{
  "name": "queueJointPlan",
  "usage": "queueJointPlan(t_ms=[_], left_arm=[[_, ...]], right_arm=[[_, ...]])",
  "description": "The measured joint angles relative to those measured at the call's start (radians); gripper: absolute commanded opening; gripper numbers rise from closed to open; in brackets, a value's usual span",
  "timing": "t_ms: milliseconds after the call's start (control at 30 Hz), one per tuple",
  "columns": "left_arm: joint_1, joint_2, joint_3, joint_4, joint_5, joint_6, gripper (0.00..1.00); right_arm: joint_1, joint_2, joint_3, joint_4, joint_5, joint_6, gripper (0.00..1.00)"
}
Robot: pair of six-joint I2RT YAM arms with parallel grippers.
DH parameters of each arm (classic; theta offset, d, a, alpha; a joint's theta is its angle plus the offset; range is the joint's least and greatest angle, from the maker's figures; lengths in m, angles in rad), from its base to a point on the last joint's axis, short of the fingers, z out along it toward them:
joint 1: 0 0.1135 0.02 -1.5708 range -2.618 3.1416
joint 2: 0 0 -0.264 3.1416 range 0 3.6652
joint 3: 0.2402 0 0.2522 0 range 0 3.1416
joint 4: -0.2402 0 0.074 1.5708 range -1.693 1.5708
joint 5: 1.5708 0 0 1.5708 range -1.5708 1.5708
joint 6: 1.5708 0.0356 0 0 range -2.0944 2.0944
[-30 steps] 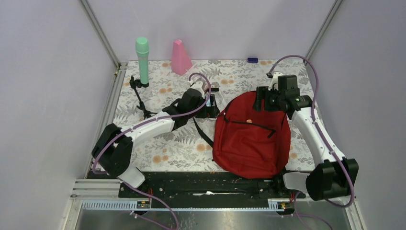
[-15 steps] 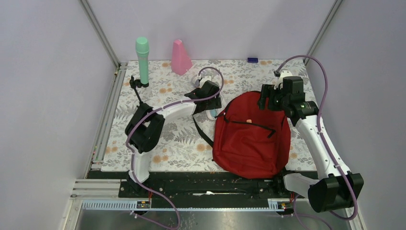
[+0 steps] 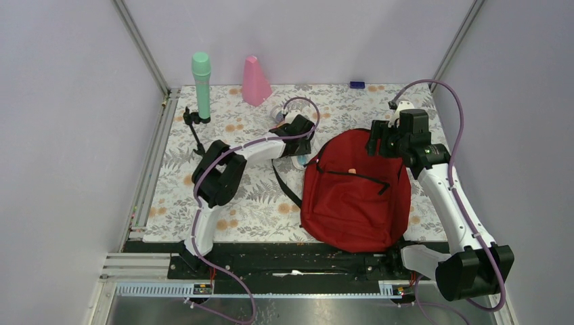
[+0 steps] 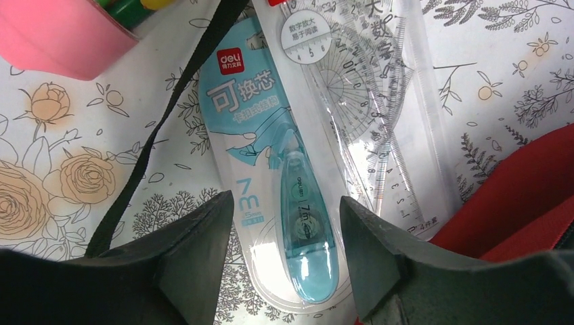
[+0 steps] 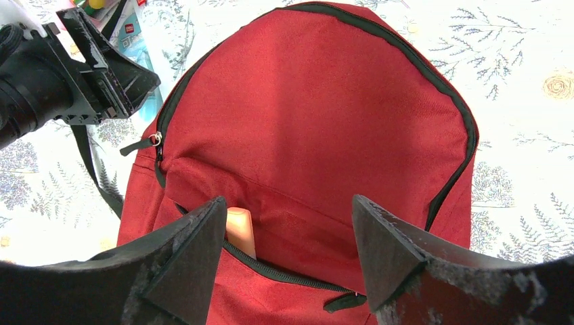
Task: Pack the student bag
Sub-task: Pick up the stationery from the center of the board.
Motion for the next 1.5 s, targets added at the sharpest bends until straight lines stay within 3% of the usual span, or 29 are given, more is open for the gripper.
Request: queueJointPlan(t_ms=[200, 400, 700, 867, 967, 1333, 1500], left_arm=[[-0.001, 0.007, 0.000, -0.007, 0.002, 0.004, 0.55], [0.010, -0.002, -0.039, 0.023, 0.002, 0.003, 0.43], [0.044, -0.100, -0.182, 0.039, 0.021, 0.023, 0.41], [0.048, -0.100, -0.182, 0.039, 0.055, 0.038, 0.21], [0.048, -0.104, -0.181, 0.031, 0.053, 0.051, 0.16], [0.047, -0.297, -0.238, -0.194, 0.045, 0.137, 0.00], [0.047, -0.423, -0.303, -0.264, 0.066, 0.157, 0.00]], right_arm=[[0.000, 0.000, 0.000, 0.000, 0.007, 0.011, 0.74], [0.000, -0.009, 0.000, 0.000, 0.008, 0.019, 0.74], [0.000, -0.019, 0.000, 0.000, 0.024, 0.040, 0.74], [0.000, -0.019, 0.000, 0.000, 0.025, 0.051, 0.74], [0.000, -0.020, 0.000, 0.000, 0.025, 0.056, 0.74], [0.000, -0.032, 0.000, 0.000, 0.024, 0.084, 0.74], [0.000, -0.032, 0.000, 0.000, 0.021, 0.101, 0.73]])
